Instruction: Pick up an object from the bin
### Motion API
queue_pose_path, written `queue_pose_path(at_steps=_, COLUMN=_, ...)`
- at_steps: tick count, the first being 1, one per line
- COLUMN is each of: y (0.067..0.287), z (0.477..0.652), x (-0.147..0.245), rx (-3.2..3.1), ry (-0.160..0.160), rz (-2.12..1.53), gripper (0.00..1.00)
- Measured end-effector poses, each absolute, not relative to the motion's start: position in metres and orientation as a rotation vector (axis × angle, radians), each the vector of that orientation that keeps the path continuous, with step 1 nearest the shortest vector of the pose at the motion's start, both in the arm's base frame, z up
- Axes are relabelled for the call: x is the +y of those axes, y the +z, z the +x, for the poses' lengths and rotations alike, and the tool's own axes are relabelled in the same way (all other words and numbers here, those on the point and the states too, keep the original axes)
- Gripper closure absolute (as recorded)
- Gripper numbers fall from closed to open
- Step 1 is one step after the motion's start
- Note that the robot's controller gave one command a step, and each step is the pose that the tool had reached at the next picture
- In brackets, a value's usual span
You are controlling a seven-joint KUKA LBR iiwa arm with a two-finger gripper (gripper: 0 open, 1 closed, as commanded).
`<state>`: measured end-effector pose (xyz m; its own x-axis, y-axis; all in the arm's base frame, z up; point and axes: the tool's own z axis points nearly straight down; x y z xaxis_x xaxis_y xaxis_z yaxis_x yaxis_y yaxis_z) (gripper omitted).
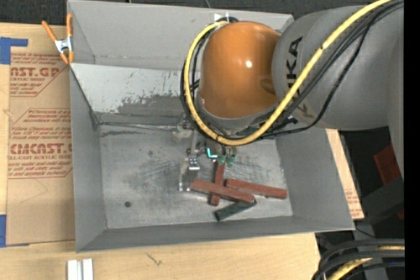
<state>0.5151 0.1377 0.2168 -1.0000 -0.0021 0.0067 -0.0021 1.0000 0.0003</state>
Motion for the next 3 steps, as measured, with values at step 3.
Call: queue_pose_path(at_steps=3, y=0.140, z=0.531, x=0.077, rx=-3.137, ry=0.001, rz=0.145, gripper=0.00)
